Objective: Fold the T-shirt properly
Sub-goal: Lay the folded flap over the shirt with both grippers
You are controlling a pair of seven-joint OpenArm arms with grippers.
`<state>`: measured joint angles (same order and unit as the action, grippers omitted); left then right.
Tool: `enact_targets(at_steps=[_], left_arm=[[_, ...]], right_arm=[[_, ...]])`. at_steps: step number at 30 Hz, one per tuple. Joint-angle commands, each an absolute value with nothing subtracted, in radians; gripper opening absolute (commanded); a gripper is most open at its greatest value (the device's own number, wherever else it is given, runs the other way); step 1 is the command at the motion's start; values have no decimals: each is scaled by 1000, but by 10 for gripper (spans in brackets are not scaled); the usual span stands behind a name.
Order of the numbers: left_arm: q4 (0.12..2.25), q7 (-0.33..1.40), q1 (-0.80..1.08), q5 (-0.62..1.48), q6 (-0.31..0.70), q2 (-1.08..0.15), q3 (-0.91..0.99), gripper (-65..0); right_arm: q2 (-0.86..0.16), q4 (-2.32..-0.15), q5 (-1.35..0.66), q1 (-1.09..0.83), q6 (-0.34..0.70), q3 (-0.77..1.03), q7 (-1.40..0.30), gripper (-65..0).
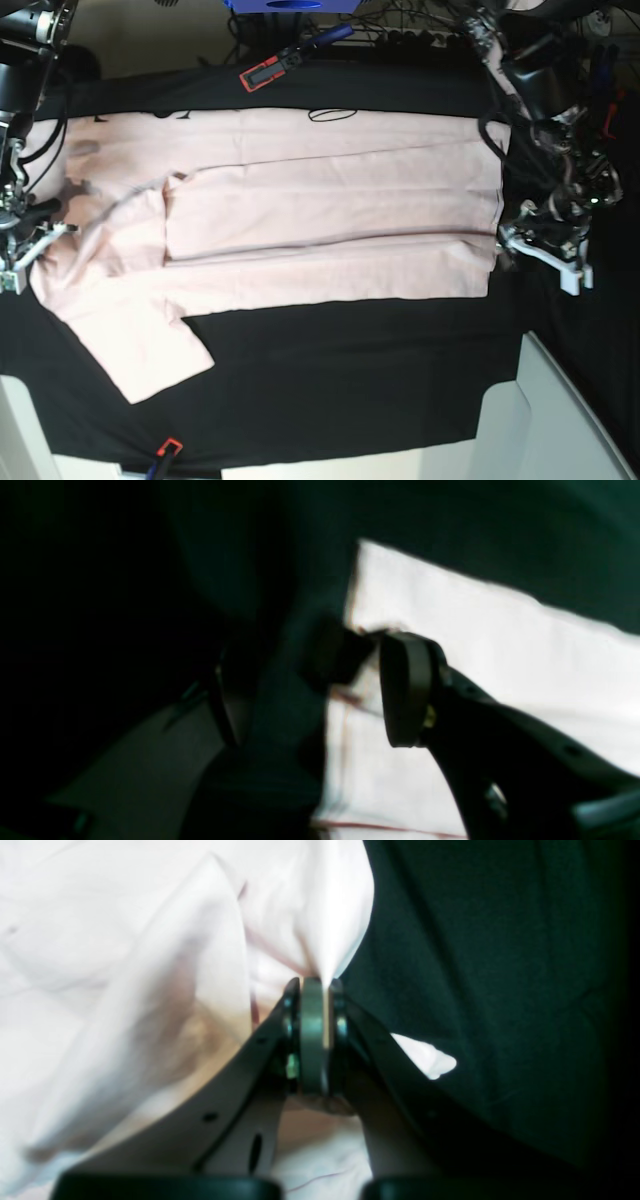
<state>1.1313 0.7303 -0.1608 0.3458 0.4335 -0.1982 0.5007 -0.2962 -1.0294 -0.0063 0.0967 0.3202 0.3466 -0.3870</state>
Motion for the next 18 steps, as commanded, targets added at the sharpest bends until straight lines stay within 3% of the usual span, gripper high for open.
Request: enact_targets(at_steps=[1,18], left_arm=[[1122,713,-174,400,440,-236,498,-269],[1098,708,-186,423,443,-220,377,-270]], right_arm=[[-317,-1046,-7,119,314,349,-366,-650],[-317,-1046,-7,116,314,349,-366,-650]])
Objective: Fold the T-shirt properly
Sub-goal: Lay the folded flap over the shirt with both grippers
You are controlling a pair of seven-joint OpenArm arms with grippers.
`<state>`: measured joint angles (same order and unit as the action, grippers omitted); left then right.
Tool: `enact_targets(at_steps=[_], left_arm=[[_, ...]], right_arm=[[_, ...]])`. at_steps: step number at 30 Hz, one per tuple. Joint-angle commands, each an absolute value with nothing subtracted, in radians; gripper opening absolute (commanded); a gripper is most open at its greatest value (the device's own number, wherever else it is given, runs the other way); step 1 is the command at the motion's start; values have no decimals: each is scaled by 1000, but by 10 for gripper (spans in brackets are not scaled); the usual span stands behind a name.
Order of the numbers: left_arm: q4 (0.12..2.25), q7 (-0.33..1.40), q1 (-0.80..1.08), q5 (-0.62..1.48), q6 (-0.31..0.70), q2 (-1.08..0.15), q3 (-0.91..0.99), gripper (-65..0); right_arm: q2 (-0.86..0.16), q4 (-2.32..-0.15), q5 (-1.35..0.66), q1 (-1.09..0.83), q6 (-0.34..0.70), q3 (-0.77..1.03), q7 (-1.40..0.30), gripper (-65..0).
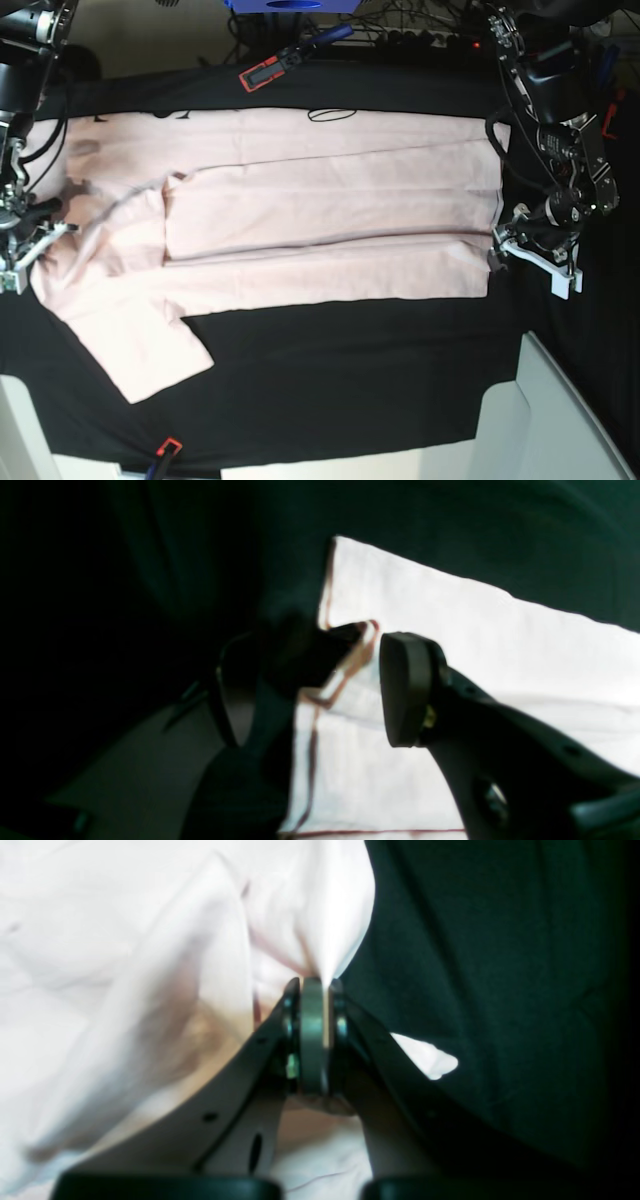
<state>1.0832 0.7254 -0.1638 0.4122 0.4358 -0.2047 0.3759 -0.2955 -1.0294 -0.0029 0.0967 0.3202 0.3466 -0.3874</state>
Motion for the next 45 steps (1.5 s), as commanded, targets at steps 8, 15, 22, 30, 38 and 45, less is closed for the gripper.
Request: enact_targets(at_steps=[8,15,22,30,38,45], left_arm=[[1024,679,-229,423,443,-219,374,-270],[964,656,-240,421,443,-219,363,-270],[963,654,-259,423,443,-217,260,-356],[963,656,-265,423,440,-200,257,-618],[1006,656,-225,423,440,-206,262,-650],[1213,662,-116,423,440,-217,263,-650]], right_arm=[[-317,-1049,-7,114,314,349,-366,-650],[-317,-1050,-7,114,314,349,-366,-650],[-317,-1052,-7,116,314,349,-366,-650],[-317,-1052,-7,116,314,349,-366,-650],[-317,-1055,-8,122,314,355,-364,-650],[-314,-1145,-12,122,314,360,-364,-650]])
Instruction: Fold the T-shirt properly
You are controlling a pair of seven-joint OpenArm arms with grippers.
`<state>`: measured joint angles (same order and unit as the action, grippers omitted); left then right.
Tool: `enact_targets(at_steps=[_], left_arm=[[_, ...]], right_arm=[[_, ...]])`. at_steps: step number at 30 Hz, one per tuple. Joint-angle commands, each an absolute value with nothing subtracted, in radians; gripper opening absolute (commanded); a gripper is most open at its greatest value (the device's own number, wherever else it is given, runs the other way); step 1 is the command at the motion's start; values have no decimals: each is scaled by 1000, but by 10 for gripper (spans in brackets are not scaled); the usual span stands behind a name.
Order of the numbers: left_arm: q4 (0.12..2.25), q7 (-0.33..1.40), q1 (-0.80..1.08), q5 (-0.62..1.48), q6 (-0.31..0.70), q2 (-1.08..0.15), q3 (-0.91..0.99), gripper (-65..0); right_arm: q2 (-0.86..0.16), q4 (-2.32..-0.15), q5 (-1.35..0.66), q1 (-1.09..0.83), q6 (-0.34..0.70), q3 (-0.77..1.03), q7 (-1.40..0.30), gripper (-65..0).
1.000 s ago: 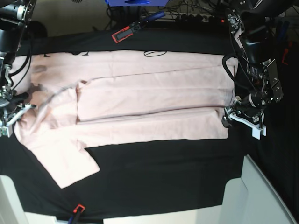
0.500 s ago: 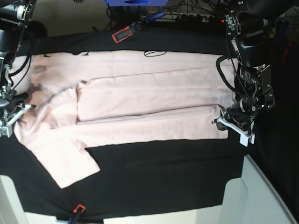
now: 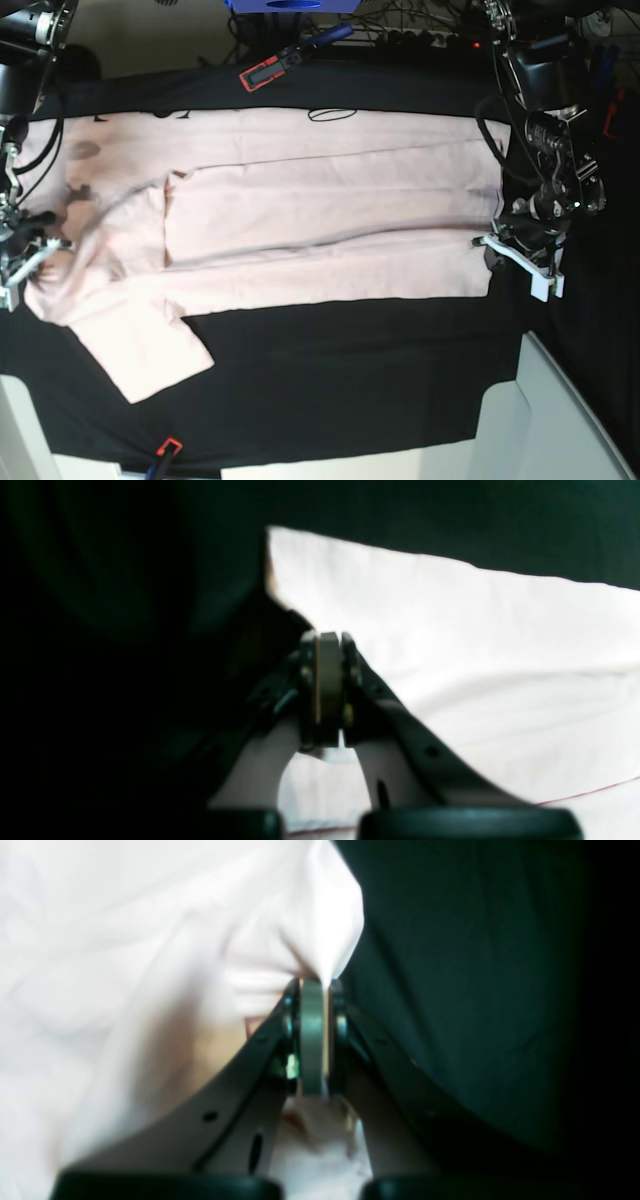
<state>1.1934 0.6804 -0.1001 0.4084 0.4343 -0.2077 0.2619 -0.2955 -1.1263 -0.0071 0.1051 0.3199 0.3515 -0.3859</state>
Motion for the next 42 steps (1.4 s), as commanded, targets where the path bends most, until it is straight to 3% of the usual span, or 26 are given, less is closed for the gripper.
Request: enact_targets(at_steps=[1,12,17,22,31,38,42], left_arm=[[1230,662,-105,423,440,-217,263,-650],[1412,657,28,423,440,-219,263,-650],[1494,657,79,423,440,-220,263,-650],[1578,659,128,423,440,-217,263,-650],[1600,656,228,417,440,-216,257,-650],[1601,654,260,223,441,-173,255,-650],[1600,651,260,122,443,-145,255,-650]], right_arm=[[-314,-1153,-12,122,314,360,-364,-650],[-311,-1224,-12,62,308,361,-380,-650],[-309,-1225,-12,56,315,464,-429,-650],[-311,-1227,-12,24,369,469,-438,-650],[-277,-1273,-12,-64,375,469,-532,-650],[-216,-1385,-10,-111,367,475,-679,-650],[-170,-1411,-5,-111,367,567,-720,-650]])
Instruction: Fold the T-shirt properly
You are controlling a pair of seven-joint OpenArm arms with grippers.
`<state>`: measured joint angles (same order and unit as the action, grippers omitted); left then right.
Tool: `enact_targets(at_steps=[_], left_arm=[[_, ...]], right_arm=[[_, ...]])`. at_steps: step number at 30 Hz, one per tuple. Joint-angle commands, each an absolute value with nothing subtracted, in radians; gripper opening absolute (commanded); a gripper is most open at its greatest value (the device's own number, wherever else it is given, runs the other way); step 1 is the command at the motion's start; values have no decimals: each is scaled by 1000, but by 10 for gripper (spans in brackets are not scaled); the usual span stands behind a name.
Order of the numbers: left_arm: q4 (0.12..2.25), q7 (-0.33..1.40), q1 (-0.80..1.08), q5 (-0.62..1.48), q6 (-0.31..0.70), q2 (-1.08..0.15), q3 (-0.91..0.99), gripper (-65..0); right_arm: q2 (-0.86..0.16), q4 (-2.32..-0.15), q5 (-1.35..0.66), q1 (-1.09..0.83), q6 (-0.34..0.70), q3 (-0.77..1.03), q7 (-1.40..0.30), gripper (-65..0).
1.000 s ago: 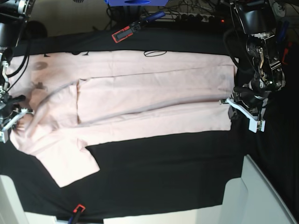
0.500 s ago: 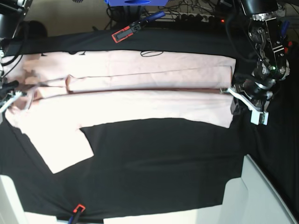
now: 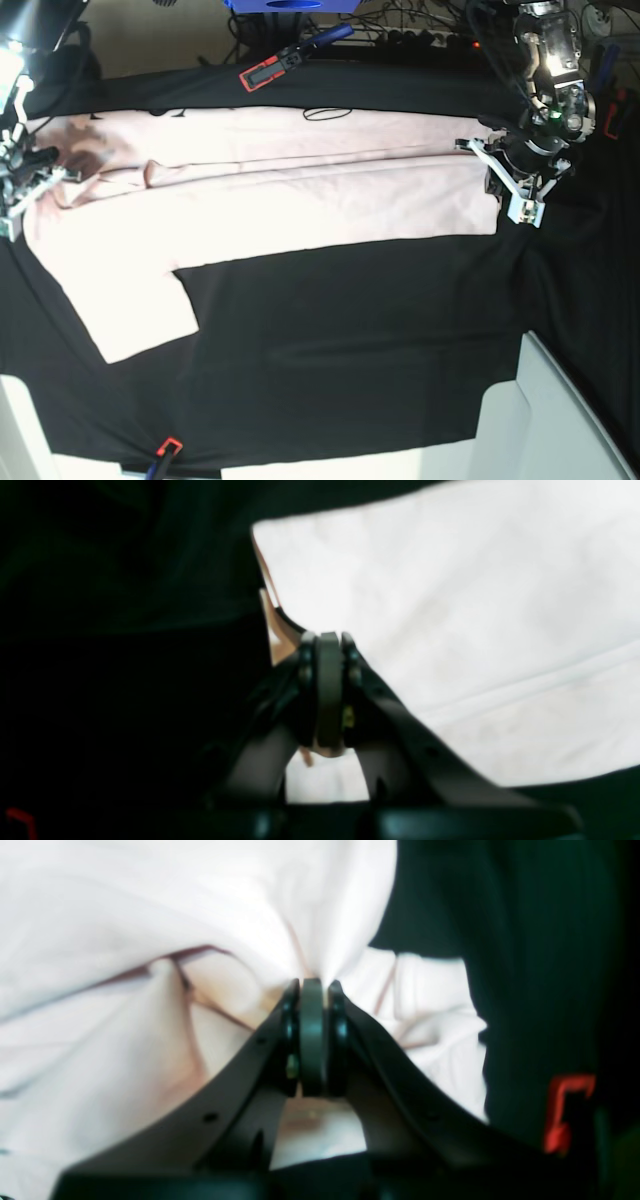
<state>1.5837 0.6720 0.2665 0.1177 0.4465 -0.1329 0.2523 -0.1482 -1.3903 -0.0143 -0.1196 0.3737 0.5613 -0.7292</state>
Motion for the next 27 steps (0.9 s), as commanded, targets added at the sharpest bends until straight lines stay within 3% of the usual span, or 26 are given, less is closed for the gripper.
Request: enact_targets(at_steps=[1,6,8,13,15,20,27], left_arm=[[1600,634,259,104,443,-142,255,-650],[1598,598,259,59,443,-140,255,-650],[1598,599,259,65,441,-140,262,-633],[1604,599,260,68,440,-140,263,-425],[1607,601,265,68,440,-140,265,-368],[1607,601,255,70,440,-139,335,-351],[1626,602,196,70,440,-137,410,-348]], right_arm=[[-168,-1411,-5,-111,367,573,-722,-650],[-171,-1412,-5,-114,367,581,-727,-647],[-180,-1412,1,-116,367,581,-731,-618],[-185,-1448,114,-105,367,584,-788,-396],[-182,-1509,124,-113,367,605,-789,-348],[-186,-1600,127,-102,375,634,-789,-340],[-274,-1509,125,48,377,549,-832,-338]])
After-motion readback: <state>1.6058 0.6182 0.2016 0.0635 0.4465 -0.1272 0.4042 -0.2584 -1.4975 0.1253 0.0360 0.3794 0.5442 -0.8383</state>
